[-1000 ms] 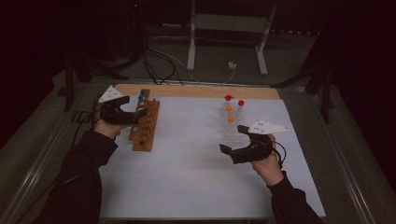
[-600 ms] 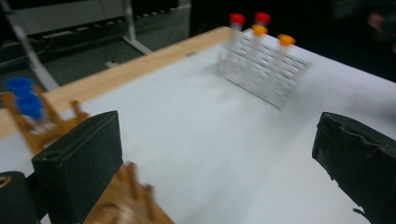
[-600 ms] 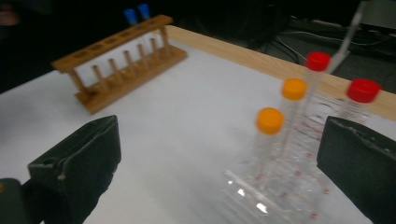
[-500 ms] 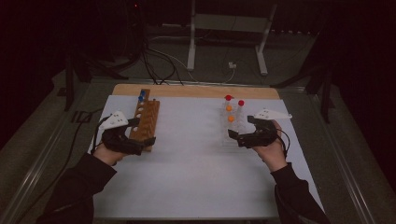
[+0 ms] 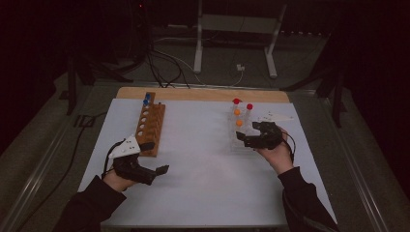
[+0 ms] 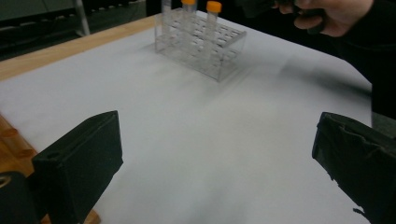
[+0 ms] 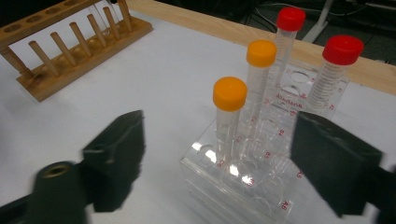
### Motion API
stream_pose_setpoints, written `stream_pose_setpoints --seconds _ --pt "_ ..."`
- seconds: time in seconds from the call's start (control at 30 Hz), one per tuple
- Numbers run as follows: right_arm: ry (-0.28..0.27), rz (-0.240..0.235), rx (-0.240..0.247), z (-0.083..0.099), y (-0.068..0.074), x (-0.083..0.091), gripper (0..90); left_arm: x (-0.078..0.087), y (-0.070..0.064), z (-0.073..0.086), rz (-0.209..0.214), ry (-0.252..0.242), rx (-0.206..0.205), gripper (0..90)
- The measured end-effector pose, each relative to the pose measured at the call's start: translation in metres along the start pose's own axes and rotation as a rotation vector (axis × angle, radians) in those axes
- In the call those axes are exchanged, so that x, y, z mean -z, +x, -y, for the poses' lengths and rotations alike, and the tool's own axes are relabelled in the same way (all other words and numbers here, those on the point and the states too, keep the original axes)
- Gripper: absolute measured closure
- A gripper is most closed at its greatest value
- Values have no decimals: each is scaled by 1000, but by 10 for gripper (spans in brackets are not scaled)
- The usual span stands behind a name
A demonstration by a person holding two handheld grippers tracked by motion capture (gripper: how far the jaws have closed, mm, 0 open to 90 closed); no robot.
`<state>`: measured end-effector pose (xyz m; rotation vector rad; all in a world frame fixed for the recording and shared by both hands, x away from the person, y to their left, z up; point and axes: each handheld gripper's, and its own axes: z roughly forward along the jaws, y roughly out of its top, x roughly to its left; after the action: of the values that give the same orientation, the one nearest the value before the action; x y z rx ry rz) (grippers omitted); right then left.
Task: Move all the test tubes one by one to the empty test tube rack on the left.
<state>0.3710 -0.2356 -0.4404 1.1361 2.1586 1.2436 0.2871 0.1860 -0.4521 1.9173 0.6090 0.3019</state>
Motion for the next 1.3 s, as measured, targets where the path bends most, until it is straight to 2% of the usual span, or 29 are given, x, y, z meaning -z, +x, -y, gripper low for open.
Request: stream_pose_setpoints --seconds 0.07,0.2,0.37,0.47,0.63,0.77,0.83,1.03,1.13,1.3 --pt "9 19 -1 0 0 -3 338 -3 -2 2 3 11 -5 26" --pt "41 10 -7 1 -2 -11 495 -5 -2 4 10 20 -3 26" --pt "96 29 -18 1 -3 -26 583 -4 -1 4 4 17 -2 26" --pt "108 32 -26 1 -3 -31 627 -4 -1 5 3 18 -4 26" --pt "125 33 -22 0 -1 -37 672 -5 0 5 4 21 -2 26" --pt "140 55 -12 1 -1 -41 717 -5 0 5 2 21 -5 26" --pt "135 59 -27 1 -2 -41 734 -5 0 5 0 19 -1 26" --pt "123 75 -28 0 0 -44 741 -5 1 5 1 21 0 26" --pt "129 91 -4 -1 2 -44 749 -5 1 5 4 21 5 26" --pt "103 100 10 -6 3 -37 749 -5 1 5 6 23 5 26"
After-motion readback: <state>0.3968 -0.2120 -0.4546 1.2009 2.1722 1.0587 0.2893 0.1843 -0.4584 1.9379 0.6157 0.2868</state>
